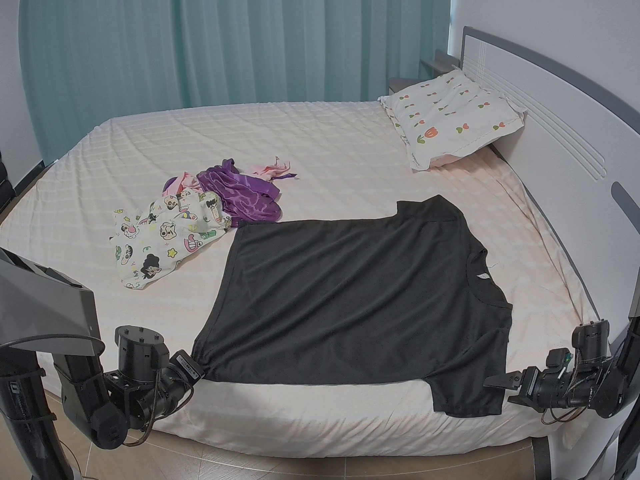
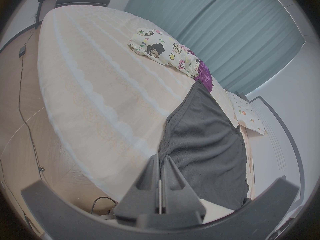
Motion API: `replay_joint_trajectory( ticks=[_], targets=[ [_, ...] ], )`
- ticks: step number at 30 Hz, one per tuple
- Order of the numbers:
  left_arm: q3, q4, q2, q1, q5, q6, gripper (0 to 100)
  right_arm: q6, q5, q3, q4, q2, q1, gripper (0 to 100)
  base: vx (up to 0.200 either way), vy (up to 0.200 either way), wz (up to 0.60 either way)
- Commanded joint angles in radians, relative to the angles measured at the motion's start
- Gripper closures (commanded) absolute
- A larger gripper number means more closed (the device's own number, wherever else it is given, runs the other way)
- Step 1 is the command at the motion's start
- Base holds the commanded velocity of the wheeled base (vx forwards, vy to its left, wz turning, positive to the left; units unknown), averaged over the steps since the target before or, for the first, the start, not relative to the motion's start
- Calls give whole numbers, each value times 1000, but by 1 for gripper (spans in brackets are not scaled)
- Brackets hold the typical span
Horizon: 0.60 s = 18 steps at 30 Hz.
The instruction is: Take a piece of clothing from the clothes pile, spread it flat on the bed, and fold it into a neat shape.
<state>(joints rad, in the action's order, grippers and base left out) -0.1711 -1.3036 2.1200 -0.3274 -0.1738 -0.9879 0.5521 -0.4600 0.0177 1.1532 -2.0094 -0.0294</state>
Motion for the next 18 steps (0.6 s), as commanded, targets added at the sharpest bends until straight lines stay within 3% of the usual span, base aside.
replay_joint_trajectory(
  ticks=[1, 6, 18],
  targets=[
    [2, 0, 3, 2, -1, 0, 100, -3, -3, -18, -3, 1, 25, 0, 0, 0, 0],
    [4, 0, 1, 2, -1, 0, 100, 5, 7, -18, 5, -22, 86, 0, 0, 0, 0],
    [2, 0, 8, 4, -1, 0, 100, -1, 11, -18, -15, -25, 101, 0, 0, 0, 0]
  ],
)
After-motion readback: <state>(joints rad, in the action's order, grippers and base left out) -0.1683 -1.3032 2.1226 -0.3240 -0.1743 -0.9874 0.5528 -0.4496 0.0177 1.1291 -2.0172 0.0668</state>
